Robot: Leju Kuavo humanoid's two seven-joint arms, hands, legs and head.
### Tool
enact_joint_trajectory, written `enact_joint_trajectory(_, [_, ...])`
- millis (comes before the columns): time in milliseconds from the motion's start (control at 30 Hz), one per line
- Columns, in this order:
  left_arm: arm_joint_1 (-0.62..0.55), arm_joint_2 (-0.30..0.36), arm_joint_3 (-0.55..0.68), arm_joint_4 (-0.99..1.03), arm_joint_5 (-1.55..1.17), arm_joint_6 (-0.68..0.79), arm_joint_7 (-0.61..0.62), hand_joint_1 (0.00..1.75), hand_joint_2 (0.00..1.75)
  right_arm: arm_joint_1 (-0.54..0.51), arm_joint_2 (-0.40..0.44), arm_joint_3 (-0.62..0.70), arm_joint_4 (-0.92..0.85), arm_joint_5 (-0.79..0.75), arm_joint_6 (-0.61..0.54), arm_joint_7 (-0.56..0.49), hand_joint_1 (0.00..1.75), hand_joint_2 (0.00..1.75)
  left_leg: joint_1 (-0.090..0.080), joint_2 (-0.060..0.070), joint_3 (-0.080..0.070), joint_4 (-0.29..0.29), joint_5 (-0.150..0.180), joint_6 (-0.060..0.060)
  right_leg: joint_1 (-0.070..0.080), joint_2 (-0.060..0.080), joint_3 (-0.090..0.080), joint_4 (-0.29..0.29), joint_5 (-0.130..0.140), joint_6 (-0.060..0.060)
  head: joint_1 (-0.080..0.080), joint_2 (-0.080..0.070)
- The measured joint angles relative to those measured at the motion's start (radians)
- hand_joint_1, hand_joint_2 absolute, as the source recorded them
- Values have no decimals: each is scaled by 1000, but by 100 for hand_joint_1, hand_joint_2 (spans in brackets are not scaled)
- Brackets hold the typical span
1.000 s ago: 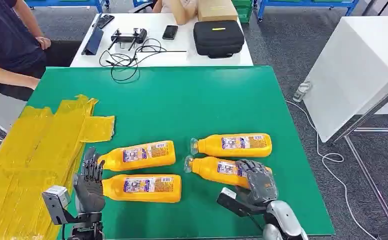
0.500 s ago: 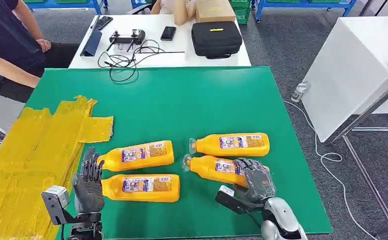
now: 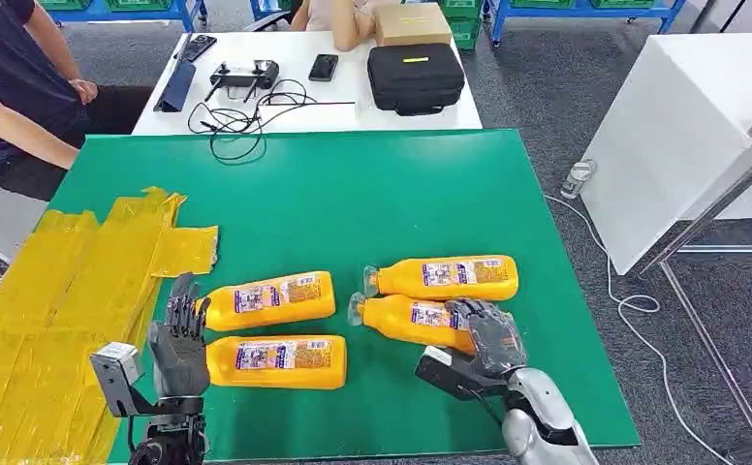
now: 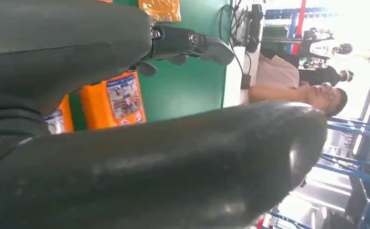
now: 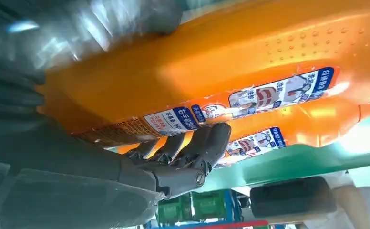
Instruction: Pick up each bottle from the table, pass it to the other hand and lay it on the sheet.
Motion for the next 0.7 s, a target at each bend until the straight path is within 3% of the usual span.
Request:
enact_joint_trajectory(267, [-48, 15, -18, 91, 54, 14, -55, 0, 0, 12, 7, -73, -54, -101, 38, -110, 175, 175, 0, -3, -3, 0, 1, 0, 0, -1, -2, 0, 0, 0, 0, 0])
enact_joint_trajectory(433, [-59, 33, -30, 130, 92, 26, -80, 0, 0, 121, 24, -120, -304, -234, 92, -163, 175, 175, 0, -11, -16, 1, 5, -1, -1, -9, -13, 1, 0, 0, 0, 0])
enact_joint_trajectory(700, [-44, 58, -28, 138, 119, 33, -98, 0, 0, 263, 11, -133, -665, -406, 78, -221, 175, 175, 0, -11, -24, 0, 4, -1, -1, -9, -20, 1, 0, 0, 0, 0])
